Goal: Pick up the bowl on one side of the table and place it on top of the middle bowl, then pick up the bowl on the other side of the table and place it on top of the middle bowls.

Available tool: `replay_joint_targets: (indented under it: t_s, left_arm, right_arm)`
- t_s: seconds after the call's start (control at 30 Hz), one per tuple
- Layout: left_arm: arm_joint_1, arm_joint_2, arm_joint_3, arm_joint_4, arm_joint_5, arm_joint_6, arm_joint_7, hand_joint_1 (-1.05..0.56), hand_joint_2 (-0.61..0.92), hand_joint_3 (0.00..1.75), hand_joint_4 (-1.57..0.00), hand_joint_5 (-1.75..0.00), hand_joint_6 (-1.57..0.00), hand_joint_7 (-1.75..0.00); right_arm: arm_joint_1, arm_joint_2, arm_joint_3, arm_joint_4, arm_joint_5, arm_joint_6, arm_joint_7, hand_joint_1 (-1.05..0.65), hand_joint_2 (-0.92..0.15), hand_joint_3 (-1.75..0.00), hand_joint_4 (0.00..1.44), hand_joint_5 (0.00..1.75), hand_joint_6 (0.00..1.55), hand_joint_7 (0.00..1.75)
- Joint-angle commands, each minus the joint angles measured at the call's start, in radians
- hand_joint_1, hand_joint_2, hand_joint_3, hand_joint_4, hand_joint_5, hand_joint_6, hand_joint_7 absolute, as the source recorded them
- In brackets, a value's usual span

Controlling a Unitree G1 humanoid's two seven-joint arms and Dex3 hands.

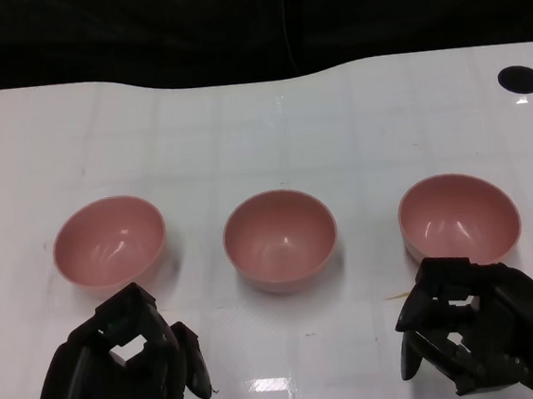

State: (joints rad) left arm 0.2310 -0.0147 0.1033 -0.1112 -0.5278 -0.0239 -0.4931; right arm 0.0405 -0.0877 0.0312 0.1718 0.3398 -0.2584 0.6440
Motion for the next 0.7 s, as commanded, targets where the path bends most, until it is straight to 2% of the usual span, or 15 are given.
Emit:
replay_joint_targets:
  t_s: [0.03,0.57,0.7]
  left_arm:
    - [-0.001,0.011,0.006,0.0,-0.002,0.005,0.004,-0.14,0.31,1.5,-0.93,-1.66,-0.88,-1.42]
    - [-0.007,0.011,0.007,0.007,-0.003,0.003,-0.002,-0.14,0.32,1.49,-0.92,-1.66,-0.88,-1.44]
    - [-0.008,0.01,0.006,0.011,-0.001,-0.001,-0.003,-0.14,0.3,1.51,-0.92,-1.66,-0.87,-1.44]
  right_arm:
    - [-0.003,-0.004,-0.011,0.0,-0.005,-0.016,-0.006,-0.23,-0.53,-0.88,0.86,1.36,0.88,1.03]
    - [-0.01,-0.005,-0.014,0.009,-0.003,-0.024,-0.004,-0.23,-0.55,-0.86,0.85,1.35,0.88,1.01]
    - [-0.013,-0.006,-0.016,0.019,-0.055,-0.098,-0.036,-0.25,-0.64,-0.66,0.85,1.22,0.9,0.86]
